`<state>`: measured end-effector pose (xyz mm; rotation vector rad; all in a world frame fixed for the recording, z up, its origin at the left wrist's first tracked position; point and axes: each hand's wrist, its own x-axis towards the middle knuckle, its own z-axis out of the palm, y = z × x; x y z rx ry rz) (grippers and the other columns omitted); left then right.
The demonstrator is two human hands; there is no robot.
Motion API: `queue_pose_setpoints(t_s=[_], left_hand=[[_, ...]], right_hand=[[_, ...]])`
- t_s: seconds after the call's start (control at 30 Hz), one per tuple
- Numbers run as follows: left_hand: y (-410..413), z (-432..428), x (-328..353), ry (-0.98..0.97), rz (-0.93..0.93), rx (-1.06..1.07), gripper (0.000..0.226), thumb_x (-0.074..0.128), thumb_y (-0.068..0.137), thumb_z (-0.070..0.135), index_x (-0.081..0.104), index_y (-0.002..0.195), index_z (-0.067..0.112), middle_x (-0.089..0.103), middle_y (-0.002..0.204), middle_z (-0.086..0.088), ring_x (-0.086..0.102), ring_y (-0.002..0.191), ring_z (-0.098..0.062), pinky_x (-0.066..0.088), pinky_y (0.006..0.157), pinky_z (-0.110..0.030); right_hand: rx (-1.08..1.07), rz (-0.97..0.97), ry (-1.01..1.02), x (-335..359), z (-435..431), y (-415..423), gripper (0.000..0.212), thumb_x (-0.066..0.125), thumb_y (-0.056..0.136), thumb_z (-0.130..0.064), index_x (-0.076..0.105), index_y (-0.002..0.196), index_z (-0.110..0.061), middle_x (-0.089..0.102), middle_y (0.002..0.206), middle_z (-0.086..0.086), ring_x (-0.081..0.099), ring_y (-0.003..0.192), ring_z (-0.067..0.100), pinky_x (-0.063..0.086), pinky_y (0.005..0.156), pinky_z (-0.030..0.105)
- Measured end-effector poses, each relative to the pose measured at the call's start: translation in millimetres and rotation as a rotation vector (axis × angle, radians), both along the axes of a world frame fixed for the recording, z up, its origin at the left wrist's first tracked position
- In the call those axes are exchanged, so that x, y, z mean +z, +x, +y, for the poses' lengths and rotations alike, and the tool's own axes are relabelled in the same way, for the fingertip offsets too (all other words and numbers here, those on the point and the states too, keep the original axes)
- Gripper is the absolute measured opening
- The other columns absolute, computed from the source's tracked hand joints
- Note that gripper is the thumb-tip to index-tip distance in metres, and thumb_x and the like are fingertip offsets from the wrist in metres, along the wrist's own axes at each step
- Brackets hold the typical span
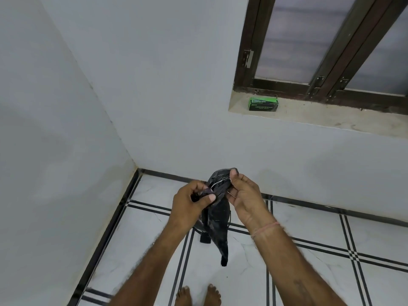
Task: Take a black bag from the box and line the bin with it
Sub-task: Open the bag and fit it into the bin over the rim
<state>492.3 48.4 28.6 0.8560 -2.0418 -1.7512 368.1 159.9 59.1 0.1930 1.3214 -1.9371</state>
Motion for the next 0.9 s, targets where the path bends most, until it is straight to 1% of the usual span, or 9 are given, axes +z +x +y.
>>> queue_pose_setpoints(t_s=[0.1,0.2,0.33,0.4,0.47,0.57,0.67,0.77,0.9], left_hand=[[6,3,-5,0.014,-0.018,-0.077,0.013,0.080,0.087,0.014,0.071,0.083,0.021,0.070,0.077,0.005,0.065,0.076,-0.012,0.057,0.074,-0.035],[7,10,2,0.075,-0.007,-0.122,0.006,0.075,0.095,0.026,0.074,0.092,0.020,0.073,0.083,0.004,0.068,0.080,-0.008,0.054,0.071,-0.025],[2,2,1,0.046,-0.108,-0.274,0.017,0.079,0.089,0.022,0.070,0.084,0.009,0.070,0.080,-0.013,0.070,0.078,-0.025,0.059,0.076,-0.042],[5,1,-2,0.121,-0.124,-0.364,0.016,0.078,0.091,0.015,0.067,0.082,0.007,0.067,0.075,-0.004,0.066,0.073,-0.016,0.056,0.070,-0.032],[6,3,4,0.087,-0.083,-0.280,0.016,0.075,0.094,0.020,0.068,0.086,0.009,0.070,0.080,0.003,0.066,0.078,-0.009,0.054,0.073,-0.025],[-6,7,13,0.072,0.032,-0.003,0.018,0.071,0.096,0.034,0.072,0.097,0.016,0.072,0.086,0.010,0.068,0.083,-0.002,0.055,0.077,-0.020],[-23,10,11,0.157,-0.006,-0.023,0.017,0.077,0.093,0.031,0.073,0.100,0.016,0.074,0.086,0.003,0.073,0.085,-0.015,0.062,0.083,-0.036],[-27,13,3,0.220,0.013,0.082,0.014,0.082,0.088,0.020,0.075,0.097,0.011,0.075,0.083,-0.008,0.073,0.080,-0.026,0.062,0.085,-0.055],[-26,12,-2,0.395,0.062,0.211,0.018,0.079,0.091,0.015,0.073,0.091,-0.002,0.067,0.079,-0.024,0.064,0.076,-0.036,0.059,0.082,-0.052]], right_hand=[[-0.063,-0.015,0.099,-3,4,-6,0.023,0.074,0.093,-0.024,0.059,0.076,-0.019,0.072,0.081,0.000,0.068,0.072,0.013,0.056,0.060,0.025],[-0.070,-0.040,0.093,-7,5,-7,0.023,0.073,0.094,-0.019,0.060,0.076,-0.016,0.071,0.076,0.000,0.067,0.064,0.012,0.055,0.053,0.024],[-0.111,-0.092,0.072,-9,1,-9,0.015,0.071,0.096,-0.019,0.063,0.087,-0.010,0.072,0.084,0.009,0.068,0.077,0.022,0.062,0.073,0.037],[-0.153,-0.108,0.075,-10,2,-14,0.015,0.071,0.096,-0.020,0.063,0.087,-0.010,0.071,0.084,0.008,0.068,0.077,0.021,0.062,0.073,0.036],[-0.135,-0.088,0.080,-10,4,-16,0.018,0.072,0.095,-0.022,0.062,0.085,-0.011,0.072,0.084,0.009,0.069,0.074,0.020,0.062,0.064,0.032],[-0.045,-0.054,0.104,-11,4,-8,0.025,0.076,0.092,-0.025,0.058,0.079,-0.014,0.075,0.084,0.011,0.071,0.073,0.023,0.062,0.061,0.032],[0.015,-0.069,0.049,-9,-2,3,0.022,0.076,0.091,-0.025,0.062,0.087,-0.008,0.075,0.092,0.019,0.074,0.081,0.030,0.063,0.073,0.039],[0.050,-0.076,-0.044,-8,-4,6,0.016,0.072,0.094,-0.018,0.069,0.092,-0.003,0.077,0.092,0.017,0.077,0.080,0.025,0.065,0.072,0.034],[0.101,-0.012,-0.063,-10,2,10,0.009,0.071,0.093,-0.009,0.069,0.089,-0.001,0.078,0.091,0.013,0.076,0.084,0.020,0.062,0.074,0.025]])
